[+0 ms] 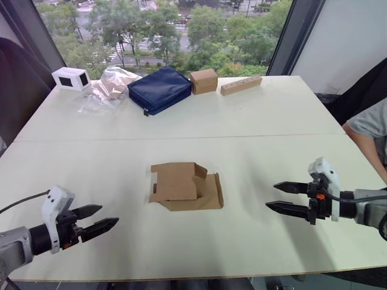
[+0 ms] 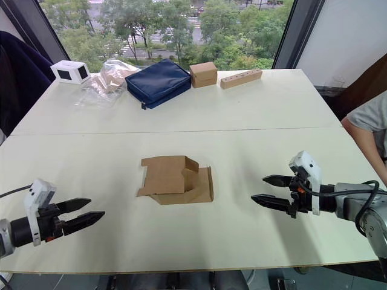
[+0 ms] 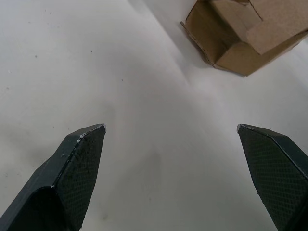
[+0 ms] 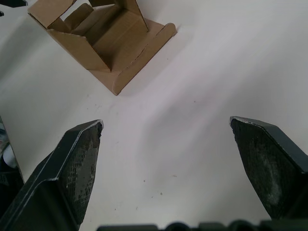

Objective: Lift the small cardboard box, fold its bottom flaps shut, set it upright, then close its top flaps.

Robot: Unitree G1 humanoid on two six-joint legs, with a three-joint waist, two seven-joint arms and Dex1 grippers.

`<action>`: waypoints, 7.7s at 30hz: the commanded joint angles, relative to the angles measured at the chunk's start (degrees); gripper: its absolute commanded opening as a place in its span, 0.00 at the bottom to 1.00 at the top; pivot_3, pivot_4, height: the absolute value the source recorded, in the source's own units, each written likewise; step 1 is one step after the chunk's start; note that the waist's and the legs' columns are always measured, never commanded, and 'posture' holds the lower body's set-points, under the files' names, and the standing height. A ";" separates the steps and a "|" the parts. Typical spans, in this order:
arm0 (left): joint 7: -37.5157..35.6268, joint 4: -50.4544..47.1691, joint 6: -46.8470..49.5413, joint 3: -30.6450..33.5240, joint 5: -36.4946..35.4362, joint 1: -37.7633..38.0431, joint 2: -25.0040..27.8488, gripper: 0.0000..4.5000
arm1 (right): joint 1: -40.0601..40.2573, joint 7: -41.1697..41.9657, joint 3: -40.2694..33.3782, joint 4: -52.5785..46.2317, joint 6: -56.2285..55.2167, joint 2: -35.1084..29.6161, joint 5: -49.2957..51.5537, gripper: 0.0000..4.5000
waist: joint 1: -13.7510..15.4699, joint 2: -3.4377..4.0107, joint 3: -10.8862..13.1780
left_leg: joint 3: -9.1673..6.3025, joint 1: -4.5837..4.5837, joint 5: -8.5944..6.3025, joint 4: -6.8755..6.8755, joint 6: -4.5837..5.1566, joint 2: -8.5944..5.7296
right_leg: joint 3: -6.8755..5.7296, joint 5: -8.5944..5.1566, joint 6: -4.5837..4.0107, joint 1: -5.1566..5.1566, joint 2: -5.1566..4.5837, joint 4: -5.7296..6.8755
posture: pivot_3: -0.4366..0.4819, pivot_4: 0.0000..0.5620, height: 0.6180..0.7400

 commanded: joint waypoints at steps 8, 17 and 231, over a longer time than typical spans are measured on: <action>0.46 0.91 -3.70 0.06 1.77 -1.14 -0.74 1.00 | -0.52 -1.68 -0.13 -1.28 -7.79 3.61 -3.78 0.99 | -0.03 0.01 0.00 | 0.01 0.02 0.00 0.00 -0.01 0.00 | -0.01 0.01 0.02 0.01 0.00 0.01 | 0.48 0.27 1.00; 0.78 2.35 -5.38 -0.54 3.71 -2.93 -0.49 1.00 | -0.49 -2.29 -0.17 -1.28 -8.98 4.66 -3.89 0.99 | -0.02 0.01 -0.01 | 0.02 0.04 0.01 0.00 -0.01 0.00 | -0.01 0.02 0.03 0.03 0.00 0.02 | 0.48 0.27 1.00; -20.76 27.55 14.41 -26.64 -5.24 -79.45 -8.46 0.00 | -36.00 -19.98 10.05 9.90 -13.78 18.37 0.65 0.00 | -0.17 -0.30 0.12 | -0.02 -0.21 0.08 0.75 0.03 0.08 | -0.10 -0.01 0.20 -0.11 0.30 0.67 | 0.48 0.27 1.00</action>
